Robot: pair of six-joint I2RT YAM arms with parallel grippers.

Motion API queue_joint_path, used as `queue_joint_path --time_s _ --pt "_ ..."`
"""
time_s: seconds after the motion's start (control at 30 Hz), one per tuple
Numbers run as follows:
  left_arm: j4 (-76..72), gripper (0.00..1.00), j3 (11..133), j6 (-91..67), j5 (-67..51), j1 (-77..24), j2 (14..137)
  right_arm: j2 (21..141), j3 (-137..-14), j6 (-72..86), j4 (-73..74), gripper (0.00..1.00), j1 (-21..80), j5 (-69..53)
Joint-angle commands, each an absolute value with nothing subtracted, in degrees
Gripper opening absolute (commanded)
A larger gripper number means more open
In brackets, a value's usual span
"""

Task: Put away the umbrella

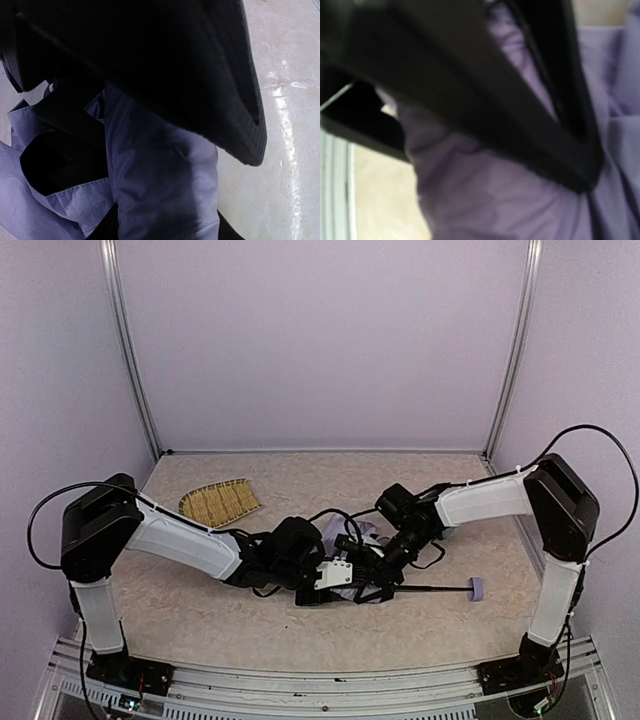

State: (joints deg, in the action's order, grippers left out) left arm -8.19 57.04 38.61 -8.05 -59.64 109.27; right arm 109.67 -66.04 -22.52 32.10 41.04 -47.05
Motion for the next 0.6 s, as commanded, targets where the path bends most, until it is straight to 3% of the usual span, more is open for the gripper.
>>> queue_joint_path --time_s 0.0,0.33,0.57 --pt "10.4 0.26 58.8 30.5 -13.7 -56.5 114.8 100.0 -61.9 -16.3 27.3 0.68 40.7 -37.4" --pt "20.2 0.21 63.8 27.0 -26.5 -52.8 117.2 79.7 -49.4 -15.8 14.9 0.69 41.2 -17.4" --pt "28.9 0.20 69.3 24.7 -34.5 -48.6 123.1 73.7 -36.3 -33.8 -3.8 0.76 55.4 -1.1"
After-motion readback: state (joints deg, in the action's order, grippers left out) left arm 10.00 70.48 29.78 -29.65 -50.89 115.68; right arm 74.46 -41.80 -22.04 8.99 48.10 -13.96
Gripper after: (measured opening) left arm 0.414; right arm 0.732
